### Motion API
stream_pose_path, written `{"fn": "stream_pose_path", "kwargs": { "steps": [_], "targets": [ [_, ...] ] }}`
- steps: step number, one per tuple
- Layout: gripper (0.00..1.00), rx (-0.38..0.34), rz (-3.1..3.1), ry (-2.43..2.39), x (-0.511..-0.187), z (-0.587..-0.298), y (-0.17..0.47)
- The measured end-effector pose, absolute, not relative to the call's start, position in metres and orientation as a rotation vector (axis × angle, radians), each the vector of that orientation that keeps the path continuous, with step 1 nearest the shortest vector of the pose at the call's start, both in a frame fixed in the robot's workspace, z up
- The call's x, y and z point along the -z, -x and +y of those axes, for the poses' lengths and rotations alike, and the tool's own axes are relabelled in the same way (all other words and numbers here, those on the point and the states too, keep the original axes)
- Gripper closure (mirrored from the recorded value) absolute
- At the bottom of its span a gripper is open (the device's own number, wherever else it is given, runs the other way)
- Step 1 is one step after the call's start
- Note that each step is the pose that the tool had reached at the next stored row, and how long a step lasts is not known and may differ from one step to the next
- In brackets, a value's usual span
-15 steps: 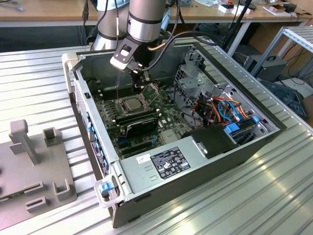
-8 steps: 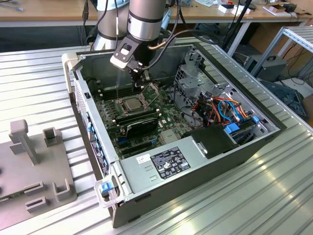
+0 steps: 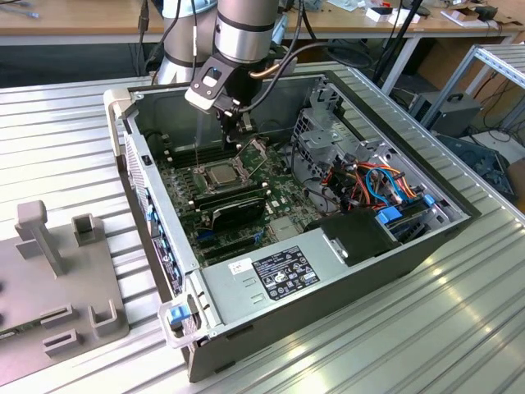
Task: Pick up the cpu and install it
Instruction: 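Close the cpu cover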
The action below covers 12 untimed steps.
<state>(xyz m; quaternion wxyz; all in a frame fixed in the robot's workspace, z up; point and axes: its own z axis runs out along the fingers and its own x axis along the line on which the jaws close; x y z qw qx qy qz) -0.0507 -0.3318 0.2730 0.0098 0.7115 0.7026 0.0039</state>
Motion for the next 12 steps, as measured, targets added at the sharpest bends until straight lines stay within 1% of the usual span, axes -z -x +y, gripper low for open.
{"fn": "stream_pose_path", "kwargs": {
  "steps": [12],
  "targets": [
    [0.89, -0.012, 2.194, -2.222, -0.2730, -0.3319, 0.0477]
  ]
}}
